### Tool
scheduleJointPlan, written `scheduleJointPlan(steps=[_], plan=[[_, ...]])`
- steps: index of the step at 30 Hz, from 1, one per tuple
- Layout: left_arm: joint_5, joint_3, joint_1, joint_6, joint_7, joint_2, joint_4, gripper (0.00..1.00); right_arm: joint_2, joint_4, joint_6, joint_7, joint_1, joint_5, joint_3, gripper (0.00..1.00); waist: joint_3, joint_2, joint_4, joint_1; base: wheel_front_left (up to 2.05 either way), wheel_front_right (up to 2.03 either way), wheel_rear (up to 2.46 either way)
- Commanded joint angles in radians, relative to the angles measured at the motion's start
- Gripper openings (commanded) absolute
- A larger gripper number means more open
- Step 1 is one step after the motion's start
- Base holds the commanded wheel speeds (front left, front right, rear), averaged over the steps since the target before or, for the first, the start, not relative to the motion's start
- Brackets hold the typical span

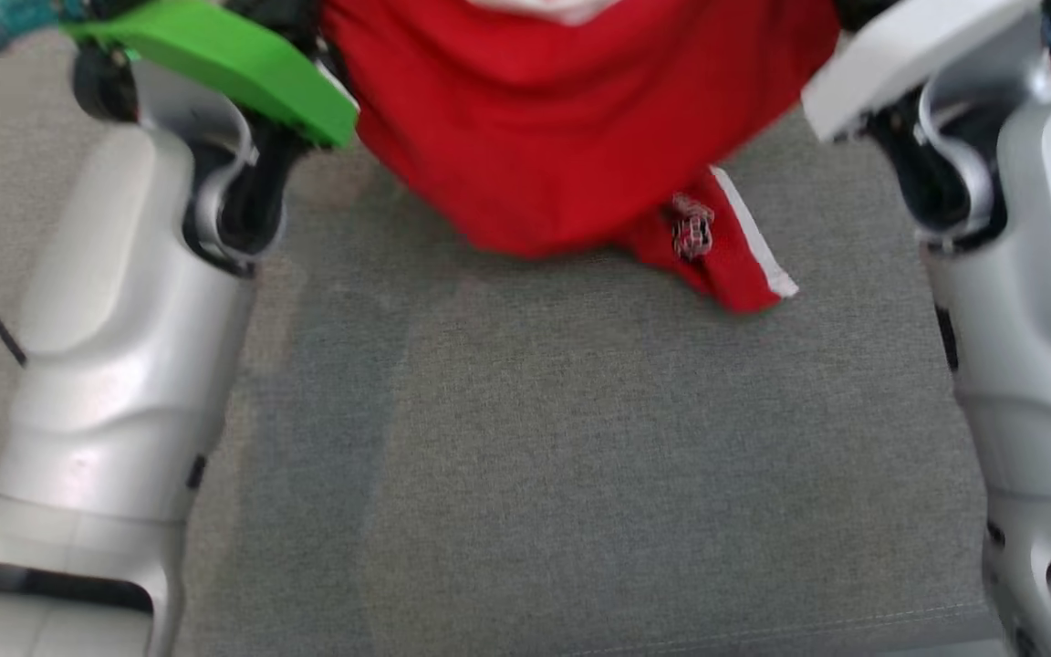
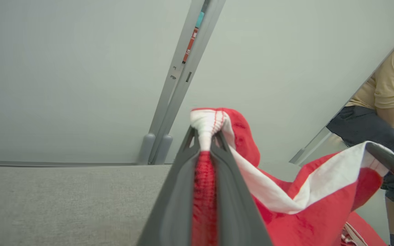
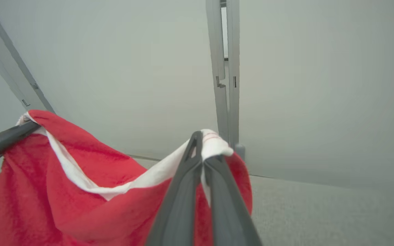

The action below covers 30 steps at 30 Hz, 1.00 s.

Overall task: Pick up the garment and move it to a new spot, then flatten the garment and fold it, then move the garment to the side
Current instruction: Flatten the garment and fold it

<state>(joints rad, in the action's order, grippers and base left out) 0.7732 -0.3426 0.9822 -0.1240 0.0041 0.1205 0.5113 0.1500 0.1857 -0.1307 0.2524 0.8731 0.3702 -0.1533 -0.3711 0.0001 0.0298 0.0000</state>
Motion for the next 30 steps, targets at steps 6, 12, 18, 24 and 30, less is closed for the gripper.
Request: scheduleJointPlan(steps=[6, 12, 18, 24, 30], plan=[[-0.090, -0.001, 0.231, -0.006, -0.160, 0.051, 0.053, 0.00, 0.003, 0.191, 0.000, -0.270, 0.318, -0.087, -0.029, 0.00, -0.117, -0.0001, 0.081, 0.0000, 0.00, 0.00, 0.00], [-0.114, 0.021, 0.339, -0.007, -0.255, 0.080, 0.030, 0.00, 0.015, 0.306, 0.000, -0.493, 0.501, -0.193, -0.037, 0.00, -0.109, -0.0001, 0.093, 0.0000, 0.00, 0.00, 0.00], [-0.130, 0.084, 0.278, -0.008, -0.268, 0.059, -0.071, 0.00, 0.048, 0.315, 0.000, -0.517, 0.503, -0.286, -0.078, 0.00, -0.135, -0.0001, 0.090, 0.0000, 0.00, 0.00, 0.00], [-0.126, 0.030, 0.041, -0.008, -0.269, 0.025, -0.148, 0.00, 0.135, 0.293, 0.000, -0.517, 0.280, -0.240, -0.230, 0.00, -0.122, -0.0001, 0.065, 0.0000, 0.00, 0.00, 0.00], [-0.068, -0.042, -0.222, -0.008, -0.269, 0.051, -0.174, 0.00, 0.266, 0.212, 0.001, -0.478, 0.023, -0.067, -0.389, 0.00, -0.056, -0.0001, 0.057, 0.0000, 0.00, 0.00, 0.00]])
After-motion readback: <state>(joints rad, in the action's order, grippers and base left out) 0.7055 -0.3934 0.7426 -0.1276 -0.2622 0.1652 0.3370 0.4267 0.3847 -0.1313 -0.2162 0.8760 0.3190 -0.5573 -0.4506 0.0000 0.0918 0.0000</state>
